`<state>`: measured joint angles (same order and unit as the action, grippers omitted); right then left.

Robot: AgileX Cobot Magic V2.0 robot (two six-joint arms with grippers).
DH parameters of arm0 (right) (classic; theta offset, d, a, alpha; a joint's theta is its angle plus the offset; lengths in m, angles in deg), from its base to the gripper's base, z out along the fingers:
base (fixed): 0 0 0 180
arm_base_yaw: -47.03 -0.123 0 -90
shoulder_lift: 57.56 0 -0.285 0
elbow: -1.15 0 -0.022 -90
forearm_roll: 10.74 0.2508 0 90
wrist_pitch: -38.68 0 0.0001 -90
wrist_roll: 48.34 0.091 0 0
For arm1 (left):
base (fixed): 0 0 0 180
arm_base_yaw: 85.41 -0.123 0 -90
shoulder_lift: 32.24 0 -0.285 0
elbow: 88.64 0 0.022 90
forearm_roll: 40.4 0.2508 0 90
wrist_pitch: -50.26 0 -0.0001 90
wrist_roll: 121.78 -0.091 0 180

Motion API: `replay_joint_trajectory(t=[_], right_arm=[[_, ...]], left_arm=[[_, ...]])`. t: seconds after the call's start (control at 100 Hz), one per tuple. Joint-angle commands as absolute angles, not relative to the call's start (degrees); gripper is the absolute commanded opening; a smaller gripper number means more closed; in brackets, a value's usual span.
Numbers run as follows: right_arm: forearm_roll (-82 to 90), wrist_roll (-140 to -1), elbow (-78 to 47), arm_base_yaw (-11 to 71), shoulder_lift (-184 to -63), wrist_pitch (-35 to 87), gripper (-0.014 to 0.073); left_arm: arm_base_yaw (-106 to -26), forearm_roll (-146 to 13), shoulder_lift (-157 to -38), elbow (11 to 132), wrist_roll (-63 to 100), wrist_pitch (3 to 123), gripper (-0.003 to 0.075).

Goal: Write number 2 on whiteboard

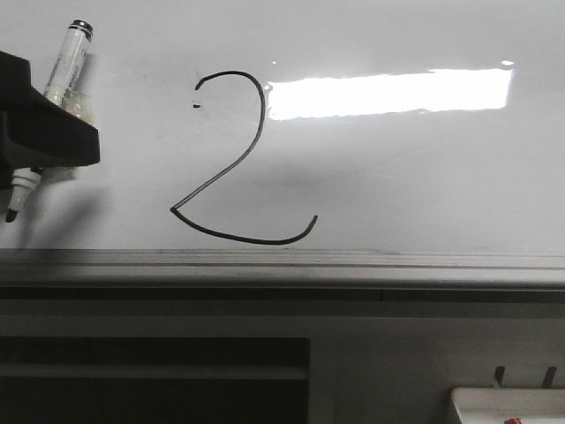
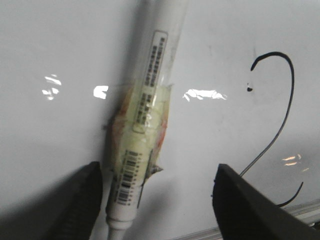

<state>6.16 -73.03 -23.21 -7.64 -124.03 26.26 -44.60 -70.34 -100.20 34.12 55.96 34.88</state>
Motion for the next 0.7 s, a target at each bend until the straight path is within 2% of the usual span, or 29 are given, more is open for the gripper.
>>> replay_joint_trajectory(t=[0.0, 0.16, 0.21, 0.25, 0.3, 0.4, 0.42, 0.56, 0.69], right_arm=[[6.0, -73.4, -21.4, -7.7, -122.8, 29.2, 0.0503], [6.0, -73.4, -21.4, -7.7, -122.8, 26.4, 0.0500], [6.0, -73.4, -21.4, -7.7, -122.5, 25.4, 0.0458], [6.0, -73.4, -21.4, -7.7, -122.2, 24.5, 0.0385], [6.0, -73.4, -21.5, -7.7, -121.6, 23.9, 0.0266], [6.0, -73.4, -22.1, -7.7, -119.9, 23.1, -0.0022], [6.0, -73.4, -22.2, -7.7, -119.4, 23.1, -0.0081], [6.0, -73.3, -24.9, -7.7, -115.6, 24.7, -0.0059], [5.9, -73.3, -31.2, -7.7, -109.6, 31.8, -0.0059]], left_arm=[[-44.7, -69.8, -98.7, 35.4, 55.4, 31.6, 0.0442], [-44.7, -69.8, -98.2, 35.4, 53.6, 31.4, 0.0441], [-44.7, -69.8, -98.2, 35.4, 53.6, 31.8, 0.0439], [-44.7, -69.8, -97.8, 35.4, 53.6, 31.9, 0.0419], [-44.7, -69.8, -97.2, 35.4, 53.6, 31.9, 0.0330], [-44.7, -67.5, -95.4, 35.4, 52.3, 31.9, 0.0007], [-44.7, -66.7, -94.8, 35.4, 52.0, 31.9, -0.0017], [-44.7, -59.3, -90.3, 35.4, 51.9, 31.9, -0.0020], [-44.7, -56.8, -85.5, 35.2, 51.9, 32.4, -0.0020]])
